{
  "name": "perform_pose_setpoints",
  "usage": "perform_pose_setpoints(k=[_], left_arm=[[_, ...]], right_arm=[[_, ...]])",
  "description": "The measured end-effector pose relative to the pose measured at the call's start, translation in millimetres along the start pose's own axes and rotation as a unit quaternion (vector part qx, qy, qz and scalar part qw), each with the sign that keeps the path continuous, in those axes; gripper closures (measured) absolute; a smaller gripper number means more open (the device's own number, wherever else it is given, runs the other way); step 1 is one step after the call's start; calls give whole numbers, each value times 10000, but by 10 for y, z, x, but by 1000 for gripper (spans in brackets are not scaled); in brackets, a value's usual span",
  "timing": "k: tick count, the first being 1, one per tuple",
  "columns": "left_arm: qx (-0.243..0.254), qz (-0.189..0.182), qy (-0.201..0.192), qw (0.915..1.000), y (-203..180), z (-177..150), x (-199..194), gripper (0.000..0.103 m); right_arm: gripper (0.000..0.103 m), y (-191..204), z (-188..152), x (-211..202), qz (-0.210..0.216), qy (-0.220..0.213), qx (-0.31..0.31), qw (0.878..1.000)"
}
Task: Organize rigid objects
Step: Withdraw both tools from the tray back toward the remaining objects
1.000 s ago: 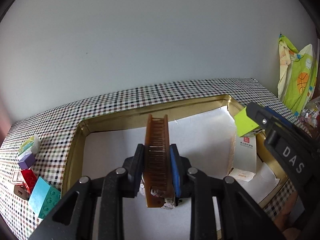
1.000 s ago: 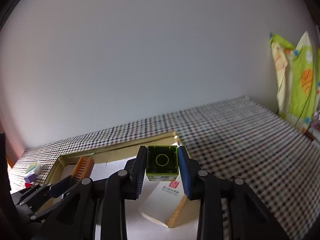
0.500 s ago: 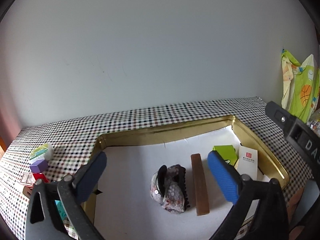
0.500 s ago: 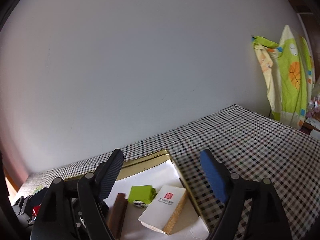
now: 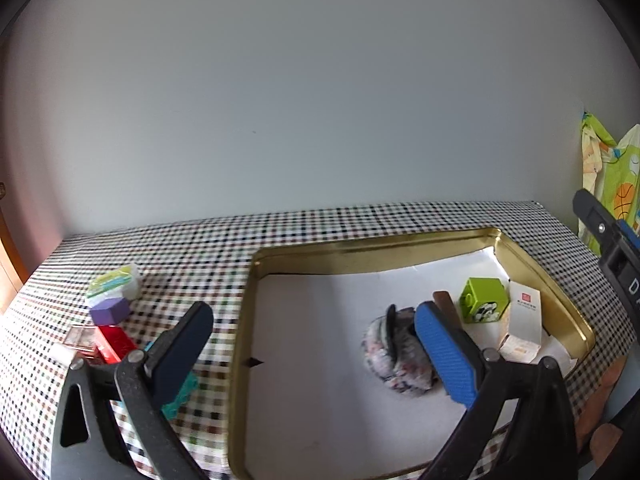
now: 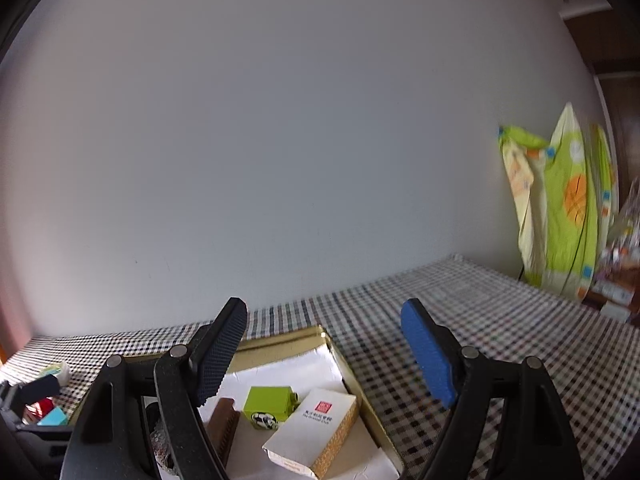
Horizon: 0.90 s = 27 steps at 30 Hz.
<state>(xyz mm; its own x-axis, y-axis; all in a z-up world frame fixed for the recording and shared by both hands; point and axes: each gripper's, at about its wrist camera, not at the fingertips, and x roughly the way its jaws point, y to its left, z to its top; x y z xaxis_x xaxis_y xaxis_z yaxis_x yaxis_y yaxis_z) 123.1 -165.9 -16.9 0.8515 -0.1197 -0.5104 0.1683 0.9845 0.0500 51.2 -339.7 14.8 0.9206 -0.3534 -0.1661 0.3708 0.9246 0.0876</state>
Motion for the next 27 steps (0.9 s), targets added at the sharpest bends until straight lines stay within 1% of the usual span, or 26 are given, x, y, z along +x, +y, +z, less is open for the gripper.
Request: perform_pose_setpoints(k=[4, 9, 13, 21, 24, 27], left_arm=[[31, 118, -26, 9999, 114, -45, -27, 1], [-36, 211, -69, 9997, 319, -89, -90, 1], [-102, 266, -95, 9995, 473, -117, -136, 1], [-167, 324, -110, 9993, 667, -155, -187, 1], [-223, 336, -111, 9991, 741, -156, -207, 1], [-239, 393, -125, 9989, 811, -176, -229, 1]], right_arm=[[22, 114, -13, -65, -68, -123, -228, 9996], [22, 202, -26, -157, -35, -140, -238, 9996], [22, 225, -35, -258, -78, -162, -171, 9997], [22, 295, -87, -387, -56, -21, 59, 10000], [22, 341, -90, -437, -7, 0, 169, 9999], [22, 418, -111, -463, 127, 121, 279, 9995]])
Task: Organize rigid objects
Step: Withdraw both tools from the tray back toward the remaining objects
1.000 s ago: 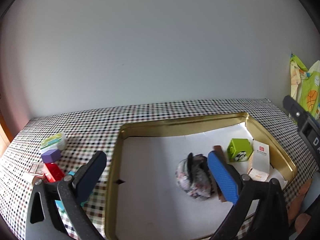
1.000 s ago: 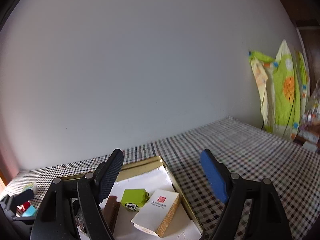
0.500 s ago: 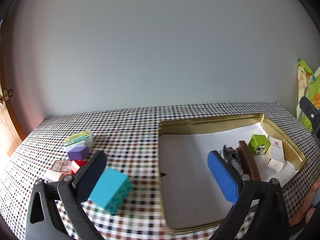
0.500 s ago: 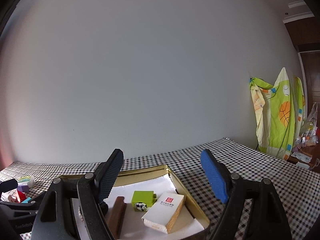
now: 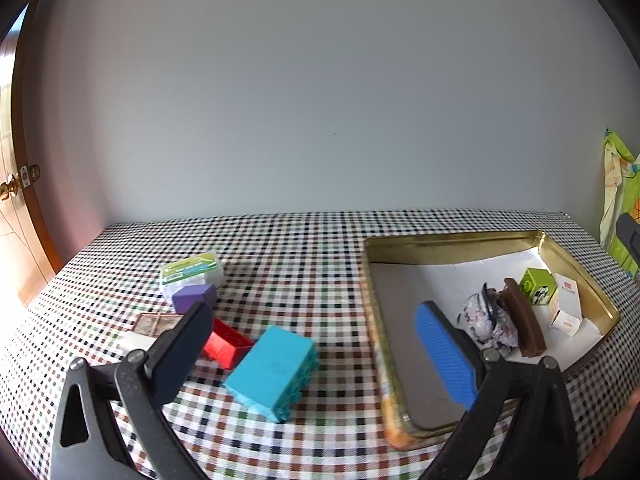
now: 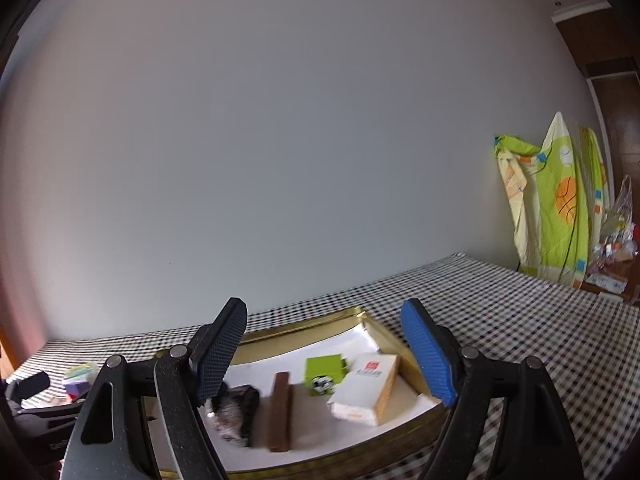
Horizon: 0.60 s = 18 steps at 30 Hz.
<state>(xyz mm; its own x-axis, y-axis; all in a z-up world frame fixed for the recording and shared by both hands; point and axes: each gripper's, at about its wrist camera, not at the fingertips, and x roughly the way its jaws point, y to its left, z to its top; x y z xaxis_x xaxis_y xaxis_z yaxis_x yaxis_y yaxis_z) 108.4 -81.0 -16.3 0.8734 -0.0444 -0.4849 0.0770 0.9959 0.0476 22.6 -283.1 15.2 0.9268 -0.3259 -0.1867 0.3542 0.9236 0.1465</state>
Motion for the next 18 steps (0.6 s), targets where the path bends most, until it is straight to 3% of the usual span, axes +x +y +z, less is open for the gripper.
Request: perform_pose_setpoints(k=[18], left_arm=[[-226, 265, 2, 9994, 659, -78, -25, 1]], right_arm=[[22, 735, -219, -203, 739, 307, -91, 9967]])
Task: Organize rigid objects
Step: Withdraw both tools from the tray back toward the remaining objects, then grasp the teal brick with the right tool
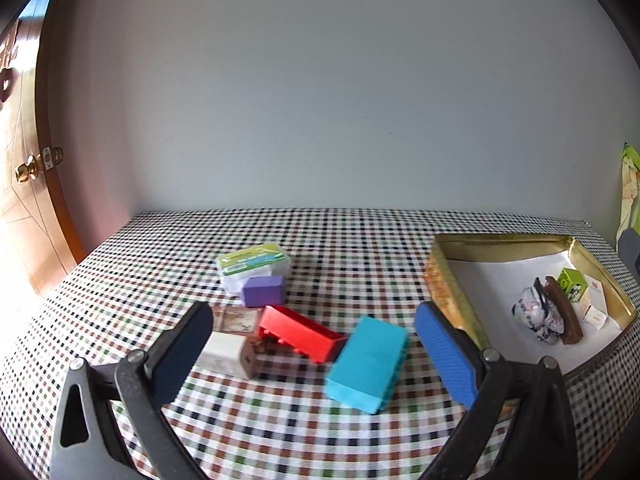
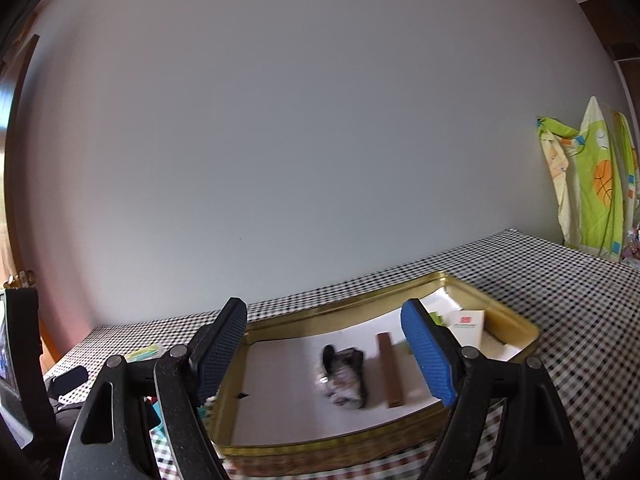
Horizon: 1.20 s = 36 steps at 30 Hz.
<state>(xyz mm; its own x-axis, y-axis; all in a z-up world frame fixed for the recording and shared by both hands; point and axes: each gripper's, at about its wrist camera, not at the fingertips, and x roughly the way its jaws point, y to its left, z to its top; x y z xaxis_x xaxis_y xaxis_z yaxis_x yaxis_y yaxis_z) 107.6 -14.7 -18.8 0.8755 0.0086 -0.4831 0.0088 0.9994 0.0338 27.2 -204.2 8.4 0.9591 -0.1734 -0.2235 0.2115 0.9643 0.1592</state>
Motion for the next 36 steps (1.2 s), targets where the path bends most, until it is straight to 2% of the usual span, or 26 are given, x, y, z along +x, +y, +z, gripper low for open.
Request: perform_pose_setpoints(k=[5, 10, 16, 23, 30, 36], left_arm=[[-162, 256, -2, 9995, 349, 14, 45, 1], [-261, 795, -32, 9965, 739, -1, 80, 1], [-589, 1044, 68, 9928, 1126, -14, 143, 1], [-687, 1090, 199, 9915, 1328, -65, 238, 1], [-721, 1045, 221, 9917, 1469, -31, 279, 1], [-801, 1089, 266, 9905, 1580, -41, 294, 1]], right_arm=[[22, 228, -76, 22, 222, 159, -196, 9994], [22, 457, -163, 36, 462, 309, -336, 9979], [22, 737, -275, 131, 747, 629, -535, 9938], [22, 1059, -452, 291, 902, 1233, -734, 9855], [22, 1405, -599, 446, 982, 1831, -1075, 9723], [22, 1524, -716, 707, 892, 2474, -961, 9600]])
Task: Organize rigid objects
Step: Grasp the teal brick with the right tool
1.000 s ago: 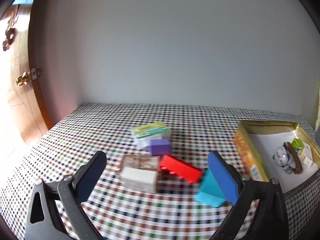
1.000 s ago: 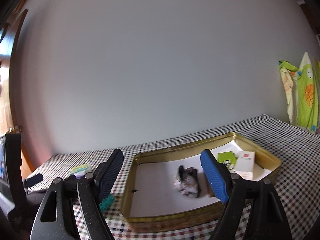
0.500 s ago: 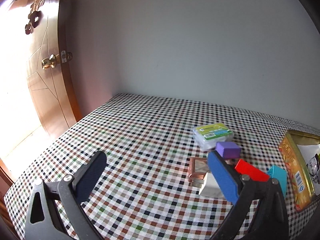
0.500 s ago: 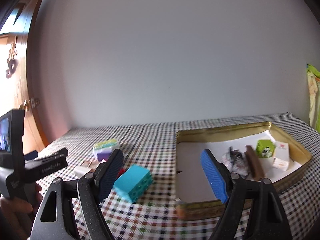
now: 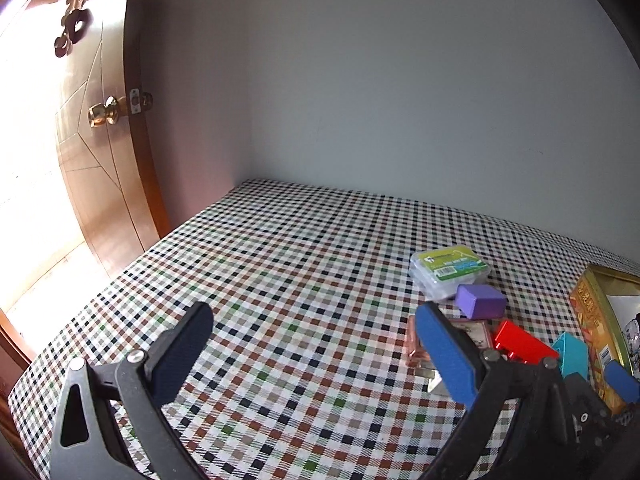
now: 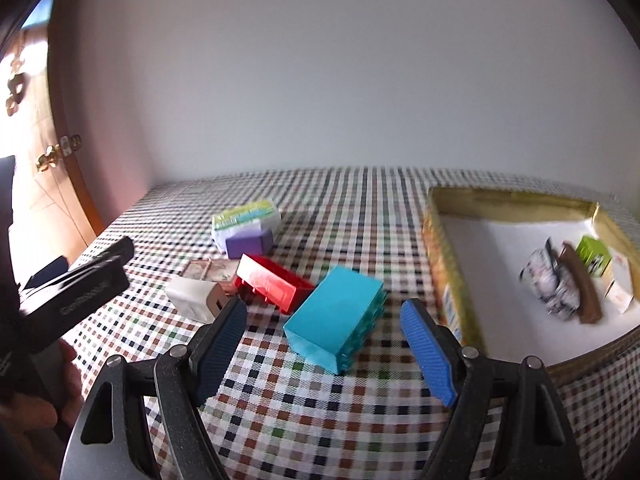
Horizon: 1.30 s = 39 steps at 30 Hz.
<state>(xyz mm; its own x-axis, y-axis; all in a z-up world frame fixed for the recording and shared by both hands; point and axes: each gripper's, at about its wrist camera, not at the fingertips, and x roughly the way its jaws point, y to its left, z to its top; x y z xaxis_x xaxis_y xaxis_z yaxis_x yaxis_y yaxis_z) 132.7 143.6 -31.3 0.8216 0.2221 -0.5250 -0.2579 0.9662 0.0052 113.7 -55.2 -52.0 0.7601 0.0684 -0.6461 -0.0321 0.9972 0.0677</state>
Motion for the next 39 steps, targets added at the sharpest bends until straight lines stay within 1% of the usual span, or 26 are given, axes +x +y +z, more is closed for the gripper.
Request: perform_pose_setpoints(k=[3, 6, 9, 13, 15, 16, 18, 20, 25, 26, 27, 28, 29, 33, 36, 39], left_arm=[[-21, -70, 25, 10000, 23, 3, 8, 1], [45, -114, 12, 9999, 3, -2, 0, 1], [107, -129, 9, 9999, -15, -10, 1, 1], [92, -129, 11, 9999, -11, -7, 7, 1], [70, -138, 14, 9999, 0, -10, 9, 1], [63, -144, 20, 9999, 4, -10, 11, 1], [56, -148, 29, 9999, 7, -14, 14, 1], [71, -164, 31, 9998, 4, -18, 15, 1], [177, -263, -6, 9995, -31, -29, 0, 1], [192, -301, -2, 9994, -33, -32, -3, 1], [206, -344, 10, 9992, -40, -35, -2, 1], [226, -380, 16, 9990, -50, -37, -2, 1], [256, -407, 12, 9988, -65, -40, -6, 1], [393, -593, -30, 9975, -123, -48, -38, 1], [460, -927, 27, 9946, -160, -64, -57, 1], [691, -1260, 164, 9895, -278, -100, -63, 1]], right_arm=[[22, 24, 20, 140, -128, 296, -16, 9995], [22, 72, 40, 214, -246, 443, -101, 9987], [22, 110, 54, 316, -491, 633, -173, 9966], [22, 157, 81, 416, -457, 789, -164, 9957], [25, 197, 94, 477, -428, 890, -226, 9949], [29, 204, 90, 512, -427, 955, -226, 9943], [34, 175, 86, 558, -307, 1057, -169, 9938], [45, 148, 87, 543, -262, 1026, -203, 9942], [46, 56, 76, 478, 205, 988, -345, 9943], [50, 11, 72, 426, 365, 918, -326, 9946], [56, -28, 68, 347, 490, 813, -364, 9948], [58, -47, 64, 301, 605, 738, -409, 9946], [58, -75, 56, 240, 764, 648, -448, 9940], [58, -135, 20, 130, 927, 598, -441, 9929], [59, -219, 1, 56, 1154, 548, -263, 9915], [59, -235, -8, -38, 1171, 314, -324, 9921]])
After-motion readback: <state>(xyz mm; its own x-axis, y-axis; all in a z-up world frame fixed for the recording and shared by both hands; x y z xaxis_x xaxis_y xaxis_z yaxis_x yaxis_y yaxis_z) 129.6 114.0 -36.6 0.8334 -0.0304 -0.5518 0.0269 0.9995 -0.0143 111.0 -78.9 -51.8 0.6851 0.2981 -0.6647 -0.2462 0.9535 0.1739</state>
